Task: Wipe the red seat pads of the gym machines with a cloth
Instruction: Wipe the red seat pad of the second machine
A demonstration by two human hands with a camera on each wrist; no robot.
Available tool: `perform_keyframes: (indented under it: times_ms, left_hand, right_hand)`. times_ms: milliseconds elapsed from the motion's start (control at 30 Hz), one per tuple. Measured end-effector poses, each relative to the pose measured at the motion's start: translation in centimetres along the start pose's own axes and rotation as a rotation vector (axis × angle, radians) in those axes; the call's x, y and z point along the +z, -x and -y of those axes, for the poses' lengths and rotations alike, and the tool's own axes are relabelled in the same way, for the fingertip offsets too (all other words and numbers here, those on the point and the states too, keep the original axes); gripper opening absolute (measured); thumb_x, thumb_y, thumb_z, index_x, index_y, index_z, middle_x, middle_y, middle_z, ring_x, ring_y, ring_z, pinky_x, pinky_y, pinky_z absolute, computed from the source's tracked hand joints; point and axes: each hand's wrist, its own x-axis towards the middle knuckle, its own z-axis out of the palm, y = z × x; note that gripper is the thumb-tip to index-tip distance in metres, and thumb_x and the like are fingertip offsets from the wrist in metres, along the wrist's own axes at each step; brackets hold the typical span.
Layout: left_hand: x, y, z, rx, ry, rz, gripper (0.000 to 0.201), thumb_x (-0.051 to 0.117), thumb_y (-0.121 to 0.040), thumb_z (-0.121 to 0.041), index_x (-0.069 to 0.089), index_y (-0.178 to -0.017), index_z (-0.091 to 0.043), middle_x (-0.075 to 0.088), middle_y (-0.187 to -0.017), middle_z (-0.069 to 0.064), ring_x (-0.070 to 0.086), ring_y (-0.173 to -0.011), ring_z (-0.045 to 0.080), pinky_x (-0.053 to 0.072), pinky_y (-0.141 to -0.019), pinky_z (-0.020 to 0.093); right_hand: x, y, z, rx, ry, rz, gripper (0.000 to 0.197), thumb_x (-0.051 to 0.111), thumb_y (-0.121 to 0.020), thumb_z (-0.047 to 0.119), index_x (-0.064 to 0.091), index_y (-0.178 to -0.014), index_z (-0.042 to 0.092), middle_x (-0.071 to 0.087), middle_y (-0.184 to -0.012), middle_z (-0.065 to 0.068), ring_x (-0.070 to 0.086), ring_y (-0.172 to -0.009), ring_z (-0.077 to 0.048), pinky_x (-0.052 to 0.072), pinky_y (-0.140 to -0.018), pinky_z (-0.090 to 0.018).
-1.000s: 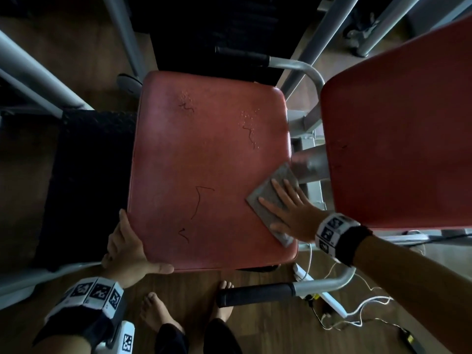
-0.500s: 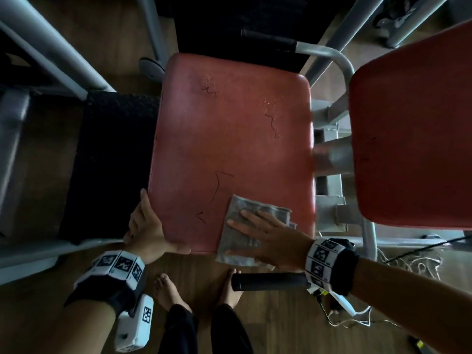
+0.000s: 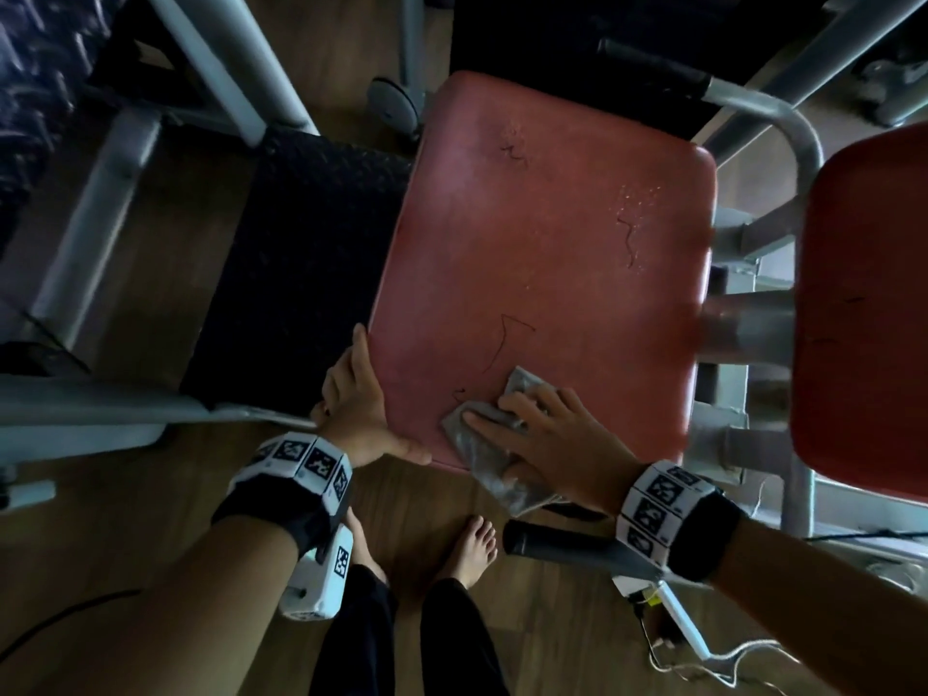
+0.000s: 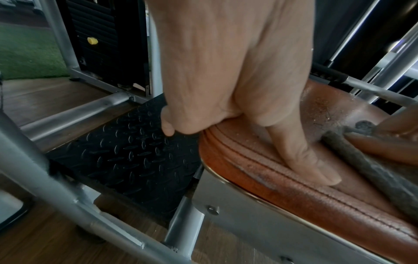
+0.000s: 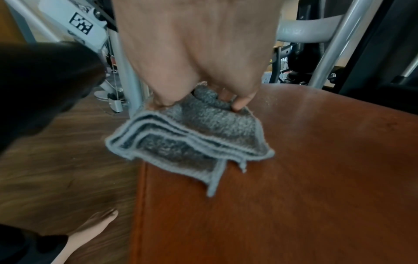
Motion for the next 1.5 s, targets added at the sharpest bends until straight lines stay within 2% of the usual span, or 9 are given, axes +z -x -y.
perform_keyframes:
  times_ms: [233,467,600,800,1000,1167,1300,1400,1500]
  left_hand:
    - [0.2,0.0,0.3,0.008,0.012,-0.008,0.168,0.096,-0.034,-0.042,-0.038,-0.136,-0.040,-0.013,-0.156,0.000,-0.005,-0.145,0.031,0.009,-0.113,0.061]
    - [0.2,0.0,0.4,0.021,0.028,-0.009,0.167,0.095,-0.035,-0.042,-0.036,-0.137,-0.040,-0.011,-0.157,0.000,-0.003,-0.144,0.031,0.009,-0.112,0.061]
    - [0.2,-0.1,0.5,0.012,0.010,-0.021,0.168,0.095,-0.033,-0.042,-0.037,-0.137,-0.039,-0.009,-0.156,0.001,0.001,-0.144,0.032,0.013,-0.112,0.060]
    - [0.2,-0.2,0.7,0.028,0.031,-0.009,0.167,0.095,-0.035,-0.042,-0.038,-0.136,-0.040,-0.011,-0.157,0.001,-0.001,-0.145,0.032,0.011,-0.112,0.061]
    - [0.2,-0.3,0.9,0.040,0.038,-0.003,0.168,0.095,-0.034,-0.042,-0.038,-0.136,-0.041,-0.011,-0.156,0.002,0.000,-0.144,0.032,0.011,-0.111,0.062]
    - [0.2,-0.4,1.0,0.055,0.043,-0.003,0.166,0.095,-0.037,-0.041,-0.037,-0.136,-0.041,-0.011,-0.157,0.002,-0.001,-0.144,0.032,0.011,-0.112,0.062]
    - [0.2,-0.3,1.2,0.069,0.064,0.005,0.166,0.095,-0.037,-0.040,-0.038,-0.136,-0.040,-0.013,-0.157,0.001,-0.003,-0.144,0.032,0.009,-0.111,0.062]
    - [0.1,-0.3,1.5,0.107,0.088,0.024,0.164,0.095,-0.041,-0.038,-0.038,-0.135,-0.041,-0.017,-0.156,-0.001,-0.007,-0.144,0.031,0.008,-0.110,0.062]
    - [-0.3,-0.4,2.3,0.170,0.147,0.064,0.154,0.092,-0.050,-0.039,-0.035,-0.137,-0.043,-0.019,-0.155,-0.007,-0.009,-0.144,0.027,0.010,-0.111,0.063]
  right_hand:
    - [0.1,0.8,0.4,-0.051,-0.023,0.035,0.072,0.047,-0.080,0.036,0.033,-0.149,0.020,0.054,-0.117,-0.007,0.042,-0.109,-0.028,0.050,-0.083,-0.040]
    - [0.0,-1.8,0.4,0.042,-0.025,-0.039,0.073,0.067,-0.085,0.040,0.035,-0.148,0.023,0.050,-0.115,-0.009,0.048,-0.107,-0.030,0.048,-0.079,-0.041]
    - [-0.1,-0.4,0.9,-0.029,0.011,0.021,0.087,0.077,-0.073,0.037,0.035,-0.147,0.021,0.052,-0.115,-0.009,0.043,-0.107,-0.030,0.049,-0.079,-0.041]
    - [-1.1,-2.8,-0.2,0.047,0.030,-0.019,0.078,0.073,-0.077,0.026,0.037,-0.146,0.025,0.050,-0.113,-0.008,0.048,-0.098,-0.028,0.044,-0.074,-0.040]
    - [-0.5,-0.9,-0.1,0.003,0.036,0.072,0.093,0.079,-0.071,0.029,0.029,-0.149,0.027,0.045,-0.116,-0.007,0.041,-0.102,-0.025,0.045,-0.078,-0.038]
    - [-0.7,-3.0,0.3,0.076,-0.013,-0.043,0.069,0.062,-0.087,0.022,0.031,-0.148,0.026,0.048,-0.116,-0.007,0.049,-0.099,-0.027,0.048,-0.077,-0.041]
    - [-0.9,-2.5,1.1,0.055,-0.029,0.019,0.080,0.066,-0.083,0.035,0.026,-0.151,0.022,0.044,-0.125,-0.008,0.045,-0.110,-0.027,0.049,-0.088,-0.041]
    - [-1.4,-1.2,1.1,0.029,-0.011,0.064,0.080,0.049,-0.083,0.049,0.025,-0.152,0.017,0.039,-0.145,-0.013,0.043,-0.124,-0.030,0.045,-0.101,-0.044]
    - [-1.0,-1.1,2.2,0.033,-0.027,0.138,0.074,0.037,-0.094,0.049,0.012,-0.155,0.016,0.008,-0.162,-0.010,0.026,-0.142,-0.032,0.033,-0.111,-0.049]
